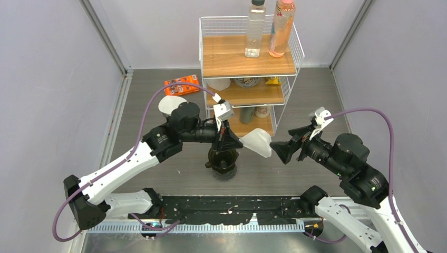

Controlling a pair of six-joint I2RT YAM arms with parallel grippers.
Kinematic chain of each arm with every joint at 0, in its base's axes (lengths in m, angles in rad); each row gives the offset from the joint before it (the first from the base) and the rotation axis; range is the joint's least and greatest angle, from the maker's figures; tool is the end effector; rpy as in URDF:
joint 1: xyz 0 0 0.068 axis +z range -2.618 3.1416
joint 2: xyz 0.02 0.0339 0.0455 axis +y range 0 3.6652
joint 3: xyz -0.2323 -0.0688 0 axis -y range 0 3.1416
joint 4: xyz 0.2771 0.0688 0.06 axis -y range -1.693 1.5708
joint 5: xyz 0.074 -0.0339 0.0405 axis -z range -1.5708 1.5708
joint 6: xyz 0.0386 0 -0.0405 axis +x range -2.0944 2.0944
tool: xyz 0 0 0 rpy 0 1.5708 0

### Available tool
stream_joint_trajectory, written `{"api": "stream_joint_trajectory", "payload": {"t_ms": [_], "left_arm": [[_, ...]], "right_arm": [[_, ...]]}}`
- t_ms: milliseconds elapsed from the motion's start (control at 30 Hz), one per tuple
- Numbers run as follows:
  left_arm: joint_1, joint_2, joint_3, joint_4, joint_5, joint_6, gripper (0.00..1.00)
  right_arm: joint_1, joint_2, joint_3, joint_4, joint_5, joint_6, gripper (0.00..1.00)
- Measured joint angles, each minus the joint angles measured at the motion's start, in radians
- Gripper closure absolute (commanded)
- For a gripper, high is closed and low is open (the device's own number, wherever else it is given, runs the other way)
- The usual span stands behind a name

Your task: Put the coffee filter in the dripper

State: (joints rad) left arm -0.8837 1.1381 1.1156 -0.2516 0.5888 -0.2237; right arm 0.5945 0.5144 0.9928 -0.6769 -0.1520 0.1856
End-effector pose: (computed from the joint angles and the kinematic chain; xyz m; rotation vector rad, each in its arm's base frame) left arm 0.1757 -0.2479 0.3494 1.0595 1.7058 -1.2844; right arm 0.1177 0.0867 0.3865 -0.4798 1.7561 0.6937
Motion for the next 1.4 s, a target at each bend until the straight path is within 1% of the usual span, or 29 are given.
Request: {"api": "stream_joint_trajectory", "payload": {"t_ms": [200,400,700,900,1033,1167,1267,1400], "left_arm": [[0.005,0.000,0.000,0.000,0.005,0.000,1.00],[0.007,0.000,0.000,0.000,0.033,0.003,1.00],[0.007,0.000,0.000,0.000,0.076,0.022,1.00],[0.007,0.001,0.000,-0.001,0.079,0.027,1.00],[0.007,0.001,0.000,-0.002,0.079,0.031,1.00],[0.007,0.002,0.000,-0.002,0.083,0.033,1.00],[0.007,0.003,0.000,-0.002,0.086,0.035,1.00],[0.007,0.004,0.000,-0.002,0.090,0.035,1.00]], "right_arm": [[0.000,-0.041,0.000,-0.007,0.064,-0.001,0.03],[0.000,-0.053,0.000,-0.004,0.054,-0.013,0.04],[0.000,0.005,-0.004,0.018,0.025,-0.027,0.03],[0.000,-0.016,-0.004,0.018,0.092,-0.020,0.03],[0.000,-0.046,-0.004,0.016,0.169,-0.008,0.03],[0.000,-0.038,-0.004,0.006,0.214,0.001,0.03],[0.000,-0.025,-0.004,-0.002,0.208,-0.001,0.03],[0.000,-0.007,-0.004,0.000,0.135,-0.017,0.03]]}}
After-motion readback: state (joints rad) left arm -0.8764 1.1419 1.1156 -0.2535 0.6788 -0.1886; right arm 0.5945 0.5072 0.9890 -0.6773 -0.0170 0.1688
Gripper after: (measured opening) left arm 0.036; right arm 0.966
